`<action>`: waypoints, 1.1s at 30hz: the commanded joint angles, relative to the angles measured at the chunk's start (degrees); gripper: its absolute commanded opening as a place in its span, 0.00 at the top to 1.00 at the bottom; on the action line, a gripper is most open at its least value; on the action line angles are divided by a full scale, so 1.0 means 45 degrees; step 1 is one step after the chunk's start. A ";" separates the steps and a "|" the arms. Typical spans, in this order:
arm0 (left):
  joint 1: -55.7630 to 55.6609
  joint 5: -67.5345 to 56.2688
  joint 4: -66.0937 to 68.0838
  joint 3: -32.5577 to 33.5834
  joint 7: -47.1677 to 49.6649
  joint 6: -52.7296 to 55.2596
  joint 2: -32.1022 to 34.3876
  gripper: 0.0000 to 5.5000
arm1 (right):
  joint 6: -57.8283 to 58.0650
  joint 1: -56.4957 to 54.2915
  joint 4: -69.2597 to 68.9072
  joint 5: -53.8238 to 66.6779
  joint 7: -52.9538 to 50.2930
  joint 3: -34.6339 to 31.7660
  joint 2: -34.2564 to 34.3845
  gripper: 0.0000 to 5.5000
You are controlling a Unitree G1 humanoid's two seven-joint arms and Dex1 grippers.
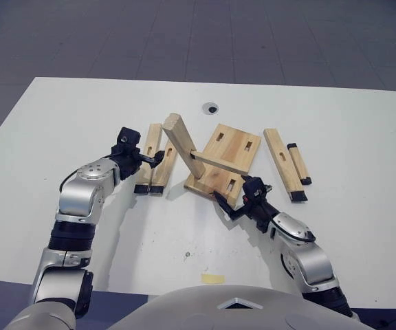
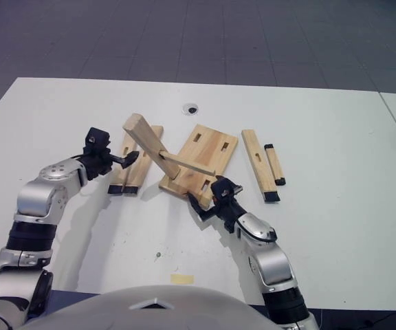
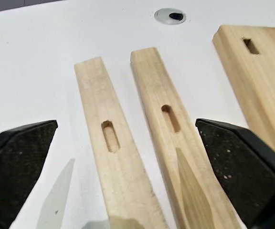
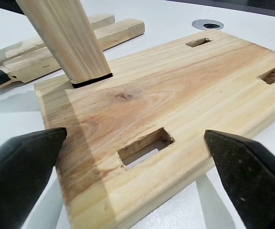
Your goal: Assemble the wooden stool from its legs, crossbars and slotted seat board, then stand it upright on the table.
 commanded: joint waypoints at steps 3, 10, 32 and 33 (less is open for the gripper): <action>0.0167 0.0647 0.1107 -0.0341 -0.0441 -0.0036 -0.0114 0.02 | 0.0021 0.0091 0.0108 -0.0059 -0.0096 -0.0026 0.0034 0.02; 0.0198 0.1036 0.2074 0.0120 -0.0596 0.0225 0.0069 0.02 | 0.0010 -0.0007 0.0150 -0.0052 -0.0128 -0.0229 -0.0055 0.02; 0.2025 0.1703 0.1297 -0.0974 -0.2579 0.1709 0.1108 0.51 | -0.0075 0.0255 0.0037 -0.0239 -0.0559 -0.0064 0.0375 0.02; 0.2142 0.1697 0.1260 -0.1002 -0.2611 0.1801 0.1150 0.54 | -0.0087 0.0292 0.0027 -0.0264 -0.0623 -0.0049 0.0426 0.02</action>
